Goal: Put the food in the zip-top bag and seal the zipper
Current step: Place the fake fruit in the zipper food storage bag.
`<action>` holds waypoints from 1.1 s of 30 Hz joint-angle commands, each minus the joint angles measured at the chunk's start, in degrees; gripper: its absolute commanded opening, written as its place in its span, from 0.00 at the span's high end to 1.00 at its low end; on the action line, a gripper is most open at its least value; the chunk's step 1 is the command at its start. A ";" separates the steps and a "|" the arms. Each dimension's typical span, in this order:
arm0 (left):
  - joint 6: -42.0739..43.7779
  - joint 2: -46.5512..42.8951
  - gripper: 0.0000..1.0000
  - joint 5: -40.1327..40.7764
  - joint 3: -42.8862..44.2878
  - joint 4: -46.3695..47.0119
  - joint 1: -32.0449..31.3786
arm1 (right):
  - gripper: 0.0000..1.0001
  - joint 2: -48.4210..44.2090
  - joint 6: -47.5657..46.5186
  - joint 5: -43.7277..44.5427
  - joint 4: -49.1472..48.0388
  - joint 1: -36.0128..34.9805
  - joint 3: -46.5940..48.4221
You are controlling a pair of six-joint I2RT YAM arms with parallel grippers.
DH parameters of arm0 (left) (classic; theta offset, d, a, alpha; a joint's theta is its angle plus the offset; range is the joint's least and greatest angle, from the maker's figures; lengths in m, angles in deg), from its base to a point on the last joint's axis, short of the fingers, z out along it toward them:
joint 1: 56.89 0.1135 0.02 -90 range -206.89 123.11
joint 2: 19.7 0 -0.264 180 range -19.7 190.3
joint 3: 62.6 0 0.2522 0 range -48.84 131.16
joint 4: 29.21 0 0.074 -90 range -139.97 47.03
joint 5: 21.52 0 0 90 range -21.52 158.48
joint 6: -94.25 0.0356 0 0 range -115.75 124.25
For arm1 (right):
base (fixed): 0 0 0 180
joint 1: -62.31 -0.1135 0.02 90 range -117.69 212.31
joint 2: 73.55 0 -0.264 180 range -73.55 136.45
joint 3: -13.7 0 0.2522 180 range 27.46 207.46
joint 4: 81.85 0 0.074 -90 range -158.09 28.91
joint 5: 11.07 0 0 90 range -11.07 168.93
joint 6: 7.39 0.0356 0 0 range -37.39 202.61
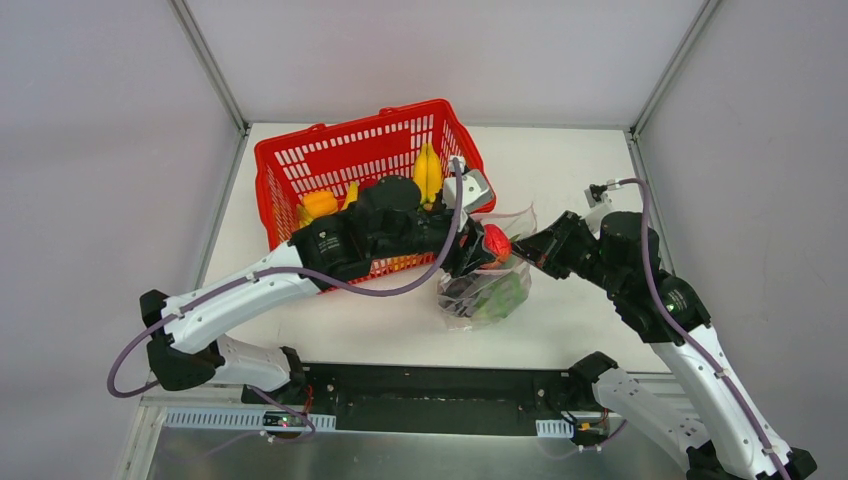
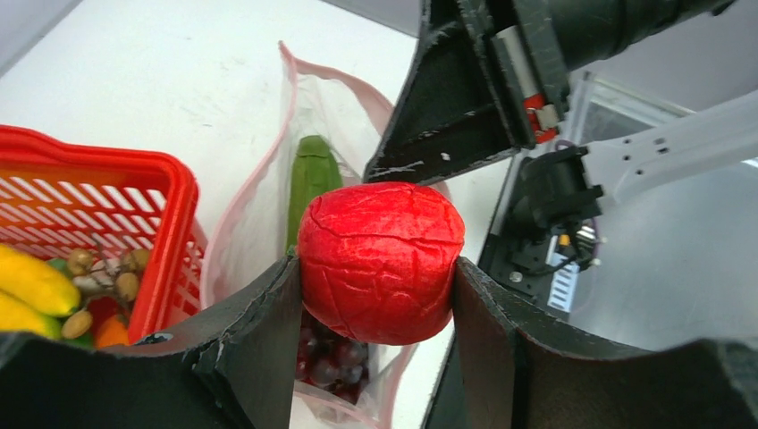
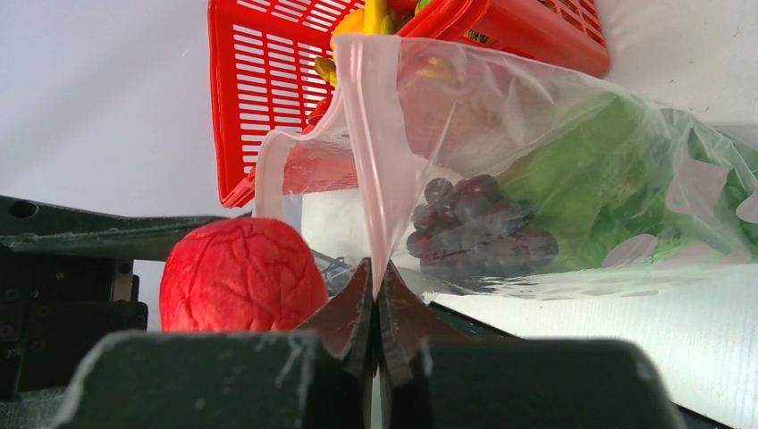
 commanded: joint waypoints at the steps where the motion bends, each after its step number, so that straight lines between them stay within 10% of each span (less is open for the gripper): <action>1: 3.71 1.94 0.77 6.90 4.30 -3.19 -0.96 | 0.98 -1.14 0.36 -0.97 -3.74 0.17 1.02; 18: 3.00 2.82 0.15 8.86 3.99 -1.42 -0.97 | 0.97 -1.40 -0.15 -0.30 -3.23 0.09 1.06; 33: 1.72 -6.51 0.01 22.22 -4.10 3.16 2.88 | 0.97 -2.71 -1.46 0.49 -3.40 0.09 0.33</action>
